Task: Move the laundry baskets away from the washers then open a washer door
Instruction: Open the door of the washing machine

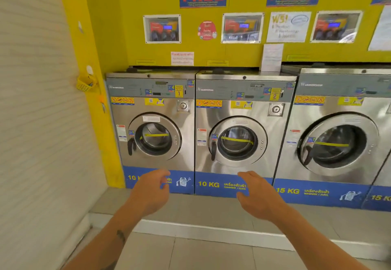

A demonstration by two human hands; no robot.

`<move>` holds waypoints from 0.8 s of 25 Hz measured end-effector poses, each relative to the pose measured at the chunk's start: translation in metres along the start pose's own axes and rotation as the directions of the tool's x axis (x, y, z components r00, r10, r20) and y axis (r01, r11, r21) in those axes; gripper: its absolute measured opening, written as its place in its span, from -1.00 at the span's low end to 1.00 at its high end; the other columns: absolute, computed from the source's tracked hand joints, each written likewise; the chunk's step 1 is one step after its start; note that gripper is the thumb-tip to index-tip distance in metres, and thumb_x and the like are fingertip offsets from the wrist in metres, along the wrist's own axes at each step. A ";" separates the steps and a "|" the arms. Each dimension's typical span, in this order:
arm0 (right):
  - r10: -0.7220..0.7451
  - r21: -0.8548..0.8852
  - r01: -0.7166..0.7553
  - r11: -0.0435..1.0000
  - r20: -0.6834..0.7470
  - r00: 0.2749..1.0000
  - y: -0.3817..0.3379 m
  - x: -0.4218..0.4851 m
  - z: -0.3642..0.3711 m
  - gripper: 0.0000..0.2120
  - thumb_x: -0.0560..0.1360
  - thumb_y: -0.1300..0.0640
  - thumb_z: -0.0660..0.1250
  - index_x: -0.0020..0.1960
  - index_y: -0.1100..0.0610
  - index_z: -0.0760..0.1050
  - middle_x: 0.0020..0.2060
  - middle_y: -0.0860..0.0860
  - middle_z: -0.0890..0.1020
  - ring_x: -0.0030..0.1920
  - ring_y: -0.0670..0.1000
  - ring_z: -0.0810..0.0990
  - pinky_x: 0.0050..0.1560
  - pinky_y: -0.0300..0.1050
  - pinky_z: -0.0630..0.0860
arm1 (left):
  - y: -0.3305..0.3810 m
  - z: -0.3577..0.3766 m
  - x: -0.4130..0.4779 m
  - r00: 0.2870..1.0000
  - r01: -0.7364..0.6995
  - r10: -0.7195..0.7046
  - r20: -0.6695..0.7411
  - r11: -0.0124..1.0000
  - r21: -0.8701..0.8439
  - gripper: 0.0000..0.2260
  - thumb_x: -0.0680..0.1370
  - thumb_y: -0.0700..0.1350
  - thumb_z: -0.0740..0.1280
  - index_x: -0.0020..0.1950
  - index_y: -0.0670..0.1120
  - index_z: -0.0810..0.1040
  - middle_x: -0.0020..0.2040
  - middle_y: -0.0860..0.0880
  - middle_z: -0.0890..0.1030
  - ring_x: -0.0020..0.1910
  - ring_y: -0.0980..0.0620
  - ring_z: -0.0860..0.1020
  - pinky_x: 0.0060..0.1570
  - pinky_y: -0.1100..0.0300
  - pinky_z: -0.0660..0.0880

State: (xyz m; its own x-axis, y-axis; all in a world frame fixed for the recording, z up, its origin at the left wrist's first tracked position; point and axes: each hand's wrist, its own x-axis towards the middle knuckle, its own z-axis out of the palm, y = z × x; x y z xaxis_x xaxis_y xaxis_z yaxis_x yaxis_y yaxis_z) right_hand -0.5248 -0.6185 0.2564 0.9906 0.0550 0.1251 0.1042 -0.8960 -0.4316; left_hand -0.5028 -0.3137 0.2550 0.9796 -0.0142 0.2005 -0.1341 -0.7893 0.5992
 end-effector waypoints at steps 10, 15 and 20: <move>0.173 0.017 -0.173 0.985 -0.032 0.984 0.140 0.215 -0.004 -0.43 0.53 0.01 0.25 0.50 0.03 0.21 0.41 -0.05 0.35 0.36 0.03 0.38 0.32 -0.07 0.37 | 0.047 0.143 0.268 0.966 -0.206 0.208 0.154 0.978 -0.026 -0.67 0.55 -0.14 0.24 0.32 -0.01 0.48 0.23 0.02 0.54 0.20 0.03 0.51 0.20 0.06 0.48; 0.082 -0.037 -0.082 0.996 0.010 0.997 0.197 0.348 -0.011 -0.40 0.55 0.03 0.24 0.53 0.06 0.16 0.49 -0.01 0.26 0.45 0.06 0.28 0.40 -0.08 0.27 | 0.063 0.214 0.368 0.967 -0.221 0.225 0.123 0.974 -0.047 -0.62 0.56 -0.09 0.26 0.38 0.03 0.40 0.35 0.06 0.44 0.31 0.08 0.40 0.34 0.23 0.29; -0.036 -0.188 0.046 0.981 0.055 0.998 0.209 0.466 -0.012 -0.36 0.48 0.06 0.26 0.52 0.08 0.17 0.50 0.04 0.23 0.47 0.13 0.24 0.43 0.04 0.30 | 0.073 0.260 0.458 0.961 -0.260 0.269 0.072 0.959 -0.111 -0.57 0.48 0.00 0.26 0.36 0.13 0.35 0.27 0.15 0.43 0.22 0.17 0.38 0.29 0.23 0.33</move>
State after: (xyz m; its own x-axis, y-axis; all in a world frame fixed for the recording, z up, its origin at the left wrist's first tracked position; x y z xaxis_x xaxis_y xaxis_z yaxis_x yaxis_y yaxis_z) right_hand -0.0420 -0.7857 0.2353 0.9896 0.1112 0.0909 0.1308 -0.9593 -0.2501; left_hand -0.0253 -0.5370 0.1888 0.9157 -0.2699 0.2979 -0.4000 -0.6855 0.6084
